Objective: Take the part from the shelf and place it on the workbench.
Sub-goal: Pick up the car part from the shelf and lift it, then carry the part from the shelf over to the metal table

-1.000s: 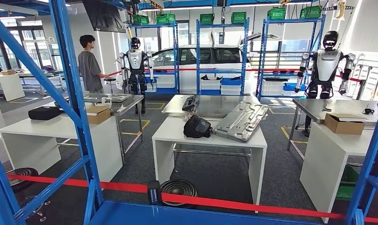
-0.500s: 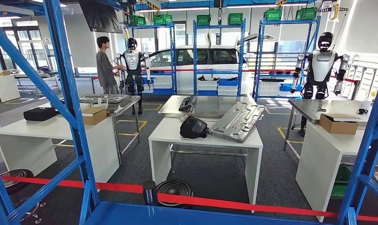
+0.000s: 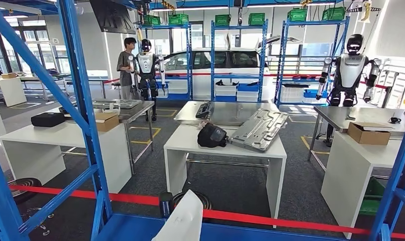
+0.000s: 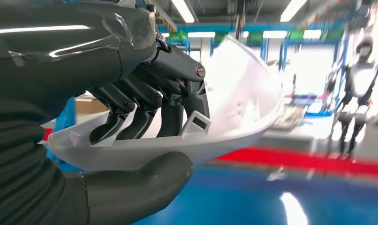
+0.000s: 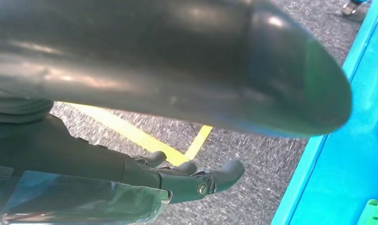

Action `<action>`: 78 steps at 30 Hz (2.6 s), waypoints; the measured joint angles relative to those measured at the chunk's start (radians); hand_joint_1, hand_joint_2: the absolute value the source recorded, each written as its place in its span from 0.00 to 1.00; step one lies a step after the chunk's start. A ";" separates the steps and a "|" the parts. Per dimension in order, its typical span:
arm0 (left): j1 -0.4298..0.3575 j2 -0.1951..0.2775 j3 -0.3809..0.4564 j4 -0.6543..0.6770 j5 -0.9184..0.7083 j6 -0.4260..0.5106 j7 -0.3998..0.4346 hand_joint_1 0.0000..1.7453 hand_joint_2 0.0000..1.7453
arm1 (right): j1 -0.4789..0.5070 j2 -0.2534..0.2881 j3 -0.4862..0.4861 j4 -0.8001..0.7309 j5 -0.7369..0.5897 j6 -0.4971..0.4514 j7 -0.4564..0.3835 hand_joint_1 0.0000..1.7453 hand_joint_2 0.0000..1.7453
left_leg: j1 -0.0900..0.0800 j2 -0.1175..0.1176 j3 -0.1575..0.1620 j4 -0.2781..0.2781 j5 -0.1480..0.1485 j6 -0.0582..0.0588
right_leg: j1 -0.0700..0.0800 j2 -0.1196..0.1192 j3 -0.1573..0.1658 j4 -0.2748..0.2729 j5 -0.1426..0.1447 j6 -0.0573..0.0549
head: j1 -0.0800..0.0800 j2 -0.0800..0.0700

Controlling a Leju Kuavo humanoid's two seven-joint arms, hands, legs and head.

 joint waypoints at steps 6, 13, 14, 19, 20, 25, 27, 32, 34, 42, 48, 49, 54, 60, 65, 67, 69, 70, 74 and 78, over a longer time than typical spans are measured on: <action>0.053 -0.046 0.082 -0.137 0.174 0.009 -0.075 0.92 1.00 | -0.001 0.001 0.000 0.001 0.001 0.001 0.001 0.00 0.00 | 0.009 0.003 -0.056 0.122 -0.078 -0.025 | -0.006 0.005 0.003 -0.002 0.003 -0.029 | -0.005 0.000; 0.131 -0.114 0.159 -0.265 0.783 -0.199 -0.230 0.92 1.00 | -0.002 0.002 0.000 0.018 0.002 -0.012 -0.016 0.00 0.00 | 0.012 0.002 -0.037 0.081 -0.029 -0.012 | 0.003 0.008 0.007 -0.002 0.002 -0.031 | -0.008 0.000; 0.135 -0.125 0.168 -0.286 0.901 -0.252 -0.248 0.92 1.00 | -0.004 0.002 0.000 0.021 0.002 -0.015 -0.017 0.00 0.00 | 0.008 0.002 -0.014 0.035 -0.016 -0.008 | 0.005 0.008 0.007 -0.002 0.002 -0.028 | -0.009 0.000; 0.156 -0.164 0.189 -0.365 1.226 -0.424 -0.274 0.92 1.00 | -0.008 0.005 0.000 0.031 0.008 -0.031 -0.012 0.00 0.00 | 0.005 0.002 0.009 -0.009 -0.001 0.013 | 0.004 0.005 -0.003 0.015 -0.009 -0.007 | -0.008 0.000; 0.158 -0.172 0.190 -0.374 1.237 -0.429 -0.274 0.92 1.00 | -0.009 0.005 0.000 0.033 0.010 -0.033 -0.011 0.00 0.00 | 0.007 0.002 0.013 -0.016 0.005 0.019 | 0.004 0.005 -0.021 0.053 -0.030 -0.008 | -0.006 0.000; 0.173 -0.189 0.193 -0.390 1.242 -0.438 -0.273 0.92 1.00 | -0.011 0.003 0.000 0.040 0.011 -0.034 -0.009 0.00 0.00 | 0.004 0.002 0.008 -0.017 0.009 0.024 | 0.003 0.004 -0.120 0.277 -0.116 -0.001 | -0.002 0.000; 0.175 -0.193 0.194 -0.394 1.242 -0.439 -0.273 0.92 1.00 | -0.012 0.002 0.000 0.041 0.011 -0.035 -0.009 0.00 0.00 | 0.004 0.000 0.008 -0.012 0.007 0.021 | 0.001 0.003 -0.052 0.145 -0.063 0.013 | 0.000 0.000; 0.176 -0.197 0.197 -0.405 1.243 -0.439 -0.272 0.92 1.00 | -0.017 0.000 0.000 0.044 0.011 -0.035 -0.009 0.00 0.00 | -0.003 -0.001 0.002 0.003 -0.001 0.002 | 0.006 0.003 0.025 -0.004 -0.013 -0.012 | -0.002 0.000; 0.176 -0.197 0.198 -0.409 1.243 -0.439 -0.272 0.92 1.00 | -0.017 0.000 0.000 0.046 0.011 -0.036 -0.008 0.00 0.00 | 0.000 -0.001 -0.008 0.021 -0.015 -0.007 | 0.002 0.003 0.025 -0.007 -0.010 -0.023 | -0.003 0.000; 0.175 -0.196 0.195 -0.413 1.406 -0.536 -0.267 0.92 1.00 | -0.017 0.001 0.000 0.048 0.019 -0.058 0.017 0.00 0.00 | 0.013 -0.001 -0.088 0.197 -0.068 -0.021 | 0.001 0.005 0.027 -0.008 -0.008 -0.033 | -0.008 0.000; 0.148 -0.198 0.127 -0.415 1.645 -0.669 -0.218 0.92 1.00 | -0.007 0.010 -0.016 0.024 0.047 -0.095 0.132 0.00 0.00 | 0.002 -0.003 0.006 -0.001 0.004 0.008 | 0.004 0.004 0.019 -0.009 0.003 -0.010 | -0.008 0.000; 0.144 -0.199 0.113 -0.412 1.655 -0.680 -0.217 0.92 1.00 | -0.001 0.011 -0.023 0.013 0.053 -0.089 0.146 0.00 0.00 | 0.004 -0.002 0.006 -0.009 0.012 0.013 | 0.004 0.004 0.015 -0.004 -0.002 -0.007 | -0.008 0.000; 0.113 -0.211 0.048 -0.358 1.714 -0.734 -0.212 0.92 1.00 | 0.011 0.008 -0.082 -0.025 0.073 -0.028 0.192 0.00 0.00 | 0.003 0.005 -0.026 -0.023 0.048 0.032 | 0.004 0.004 -0.087 0.252 -0.148 -0.014 | -0.003 0.000; 0.057 -0.209 -0.008 -0.271 1.705 -0.761 -0.248 0.92 1.00 | 0.011 -0.011 -0.167 -0.032 0.079 0.018 0.325 0.00 0.00 | -0.002 0.004 -0.078 -0.001 0.081 0.015 | 0.002 0.006 0.093 0.004 -0.079 0.009 | 0.000 0.000; 0.030 -0.198 -0.048 -0.245 1.691 -0.747 -0.266 0.92 1.00 | 0.054 0.037 -0.294 -0.167 0.151 0.126 0.500 0.00 0.00 | 0.001 0.000 -0.098 0.027 0.068 -0.011 | 0.000 0.007 0.078 -0.016 -0.055 -0.027 | -0.003 0.000; 0.023 -0.193 -0.060 -0.239 1.686 -0.740 -0.268 0.92 1.00 | 0.068 0.066 -0.352 -0.238 0.179 0.175 0.530 0.00 0.00 | 0.006 0.000 -0.125 0.112 -0.021 -0.024 | -0.002 0.004 0.061 -0.016 -0.037 -0.039 | -0.005 -0.001; 0.013 -0.190 -0.074 -0.236 1.688 -0.726 -0.259 0.92 1.00 | 0.080 0.089 -0.400 -0.296 0.201 0.212 0.541 0.00 0.00 | 0.010 0.000 -0.156 0.247 -0.108 -0.032 | 0.000 0.003 0.041 -0.014 -0.019 -0.040 | -0.007 -0.001; 0.008 -0.189 -0.081 -0.236 1.692 -0.716 -0.251 0.92 1.00 | 0.085 0.098 -0.422 -0.322 0.211 0.229 0.542 0.00 0.00 | 0.010 0.000 -0.158 0.293 -0.124 -0.032 | 0.002 0.002 0.031 -0.014 -0.010 -0.040 | -0.008 0.000; -0.016 -0.188 -0.104 -0.235 1.702 -0.695 -0.233 0.92 1.00 | 0.095 0.132 -0.487 -0.400 0.230 0.261 0.543 0.00 0.00 | 0.006 -0.001 0.001 0.126 -0.064 -0.010 | 0.009 0.004 0.000 -0.013 0.019 -0.036 | -0.009 0.000; -0.033 -0.188 -0.116 -0.237 1.703 -0.693 -0.232 0.92 1.00 | 0.103 0.154 -0.519 -0.443 0.235 0.265 0.543 0.00 0.00 | -0.012 -0.001 0.089 -0.023 -0.053 0.013 | 0.005 0.004 -0.007 -0.020 0.047 -0.012 | -0.009 0.000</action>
